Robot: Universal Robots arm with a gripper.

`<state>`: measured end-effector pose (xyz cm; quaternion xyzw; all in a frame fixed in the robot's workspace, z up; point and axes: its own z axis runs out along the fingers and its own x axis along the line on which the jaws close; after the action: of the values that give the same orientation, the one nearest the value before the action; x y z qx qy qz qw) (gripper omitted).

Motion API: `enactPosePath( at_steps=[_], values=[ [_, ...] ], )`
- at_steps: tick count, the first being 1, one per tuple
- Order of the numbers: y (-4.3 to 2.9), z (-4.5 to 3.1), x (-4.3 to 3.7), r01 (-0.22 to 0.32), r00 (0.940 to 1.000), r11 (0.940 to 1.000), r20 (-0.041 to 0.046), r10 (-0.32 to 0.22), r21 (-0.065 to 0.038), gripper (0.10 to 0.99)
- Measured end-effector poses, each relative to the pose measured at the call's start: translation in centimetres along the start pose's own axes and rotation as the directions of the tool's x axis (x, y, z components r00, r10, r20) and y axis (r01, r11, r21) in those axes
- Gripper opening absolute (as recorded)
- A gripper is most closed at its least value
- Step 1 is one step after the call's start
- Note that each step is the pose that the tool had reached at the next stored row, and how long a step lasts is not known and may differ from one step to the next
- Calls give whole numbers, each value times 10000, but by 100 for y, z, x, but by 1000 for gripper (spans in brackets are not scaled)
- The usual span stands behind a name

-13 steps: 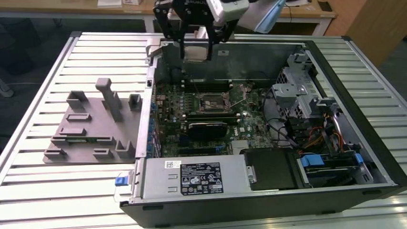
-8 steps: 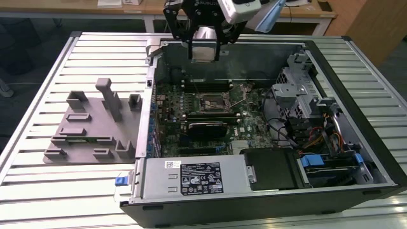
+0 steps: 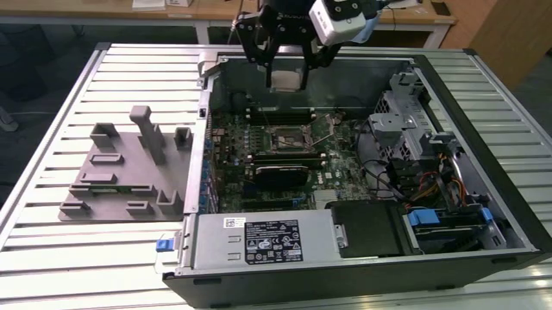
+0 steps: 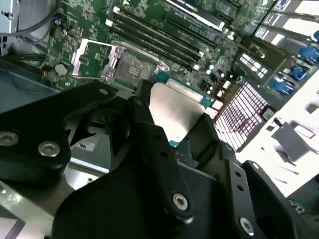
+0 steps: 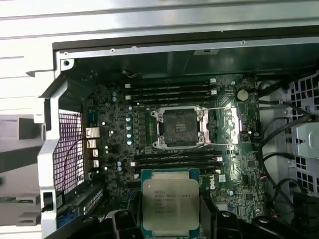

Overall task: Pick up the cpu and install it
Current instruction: 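Pick up the cpu and move it towards the insertion slot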

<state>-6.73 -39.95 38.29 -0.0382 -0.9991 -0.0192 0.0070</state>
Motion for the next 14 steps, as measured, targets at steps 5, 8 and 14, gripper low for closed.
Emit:
enactPosePath(
  at_steps=[5, 8, 14],
  values=[
    [5, 81, -35, 0, 10000, 10000, 0, 0, 1, 545],
    [9, 128, -54, 0, 10000, 10000, 0, 0, 0, 545],
    [17, 351, -120, 0, 10000, 10000, -1, 0, 1, 545]
  ],
)
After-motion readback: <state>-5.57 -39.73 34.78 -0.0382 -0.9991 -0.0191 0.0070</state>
